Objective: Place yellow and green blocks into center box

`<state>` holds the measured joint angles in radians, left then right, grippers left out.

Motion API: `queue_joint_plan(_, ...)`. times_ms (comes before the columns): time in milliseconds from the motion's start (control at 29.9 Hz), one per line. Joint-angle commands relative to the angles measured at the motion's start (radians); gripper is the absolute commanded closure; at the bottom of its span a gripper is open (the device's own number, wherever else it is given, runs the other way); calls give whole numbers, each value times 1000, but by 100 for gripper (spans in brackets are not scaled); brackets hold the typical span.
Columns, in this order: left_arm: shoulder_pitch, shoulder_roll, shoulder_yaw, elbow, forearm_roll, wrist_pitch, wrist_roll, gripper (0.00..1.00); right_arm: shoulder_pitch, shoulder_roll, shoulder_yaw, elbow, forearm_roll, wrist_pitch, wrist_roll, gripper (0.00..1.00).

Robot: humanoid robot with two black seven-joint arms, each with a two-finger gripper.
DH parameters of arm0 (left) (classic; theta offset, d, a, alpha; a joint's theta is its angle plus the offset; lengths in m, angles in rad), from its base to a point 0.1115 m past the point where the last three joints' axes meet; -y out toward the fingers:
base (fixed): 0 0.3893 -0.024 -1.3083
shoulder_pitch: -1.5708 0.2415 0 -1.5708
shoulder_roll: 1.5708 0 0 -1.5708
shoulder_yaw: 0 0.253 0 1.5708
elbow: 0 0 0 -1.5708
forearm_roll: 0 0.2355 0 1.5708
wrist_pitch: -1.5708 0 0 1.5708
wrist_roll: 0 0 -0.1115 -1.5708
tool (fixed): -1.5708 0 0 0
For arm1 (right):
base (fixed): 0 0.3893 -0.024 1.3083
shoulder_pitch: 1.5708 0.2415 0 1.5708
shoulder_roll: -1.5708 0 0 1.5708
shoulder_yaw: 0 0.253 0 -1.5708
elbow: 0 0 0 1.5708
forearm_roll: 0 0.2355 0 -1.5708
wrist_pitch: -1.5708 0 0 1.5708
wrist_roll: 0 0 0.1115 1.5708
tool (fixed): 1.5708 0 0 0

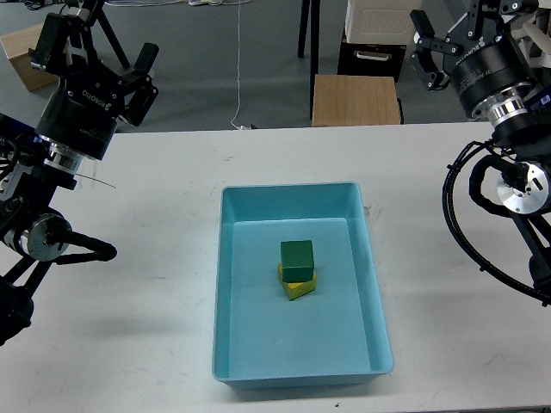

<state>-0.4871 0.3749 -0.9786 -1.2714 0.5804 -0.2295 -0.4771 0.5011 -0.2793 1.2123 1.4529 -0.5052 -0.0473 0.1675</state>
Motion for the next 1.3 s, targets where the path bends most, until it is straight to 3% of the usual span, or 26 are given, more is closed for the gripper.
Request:
queue_joint_plan(0, 88, -40, -38, -19, -8, -27, -1, 0, -143, 5, 93, 50, 92, 111, -2, 1)
queue_joint_plan(167, 174, -99, -71, -46, -68, -14, 11, 0, -272, 46, 228, 87, 194, 153, -5, 1)
queue_joint_plan(301, 229, -120, -78, -75, -282, 31, 78, 0, -355, 106, 317, 109, 275, 152, -8, 1)
queue_joint_plan(368, 266, -120, -78, -100, -367, 61, 126, 0, -410, 127, 334, 133, 315, 153, -31, 1)
queue_joint_plan(435, 304, -120, -80, -124, -379, 52, 143, 0, -458, 140, 342, 152, 355, 153, -55, 1)
queue_joint_plan(736, 481, -201, -83, -256, -456, 39, 153, 0, -628, 262, 389, 195, 439, 162, -82, 1)
queue_joint_plan(903, 509, -234, -83, -256, -585, 29, 141, 0, -661, 279, 431, 201, 462, 162, -82, 1)
queue_joint_plan(1271, 536, -309, -127, -258, -591, -10, 107, 0, -676, 279, 421, 193, 470, 167, -71, 1)
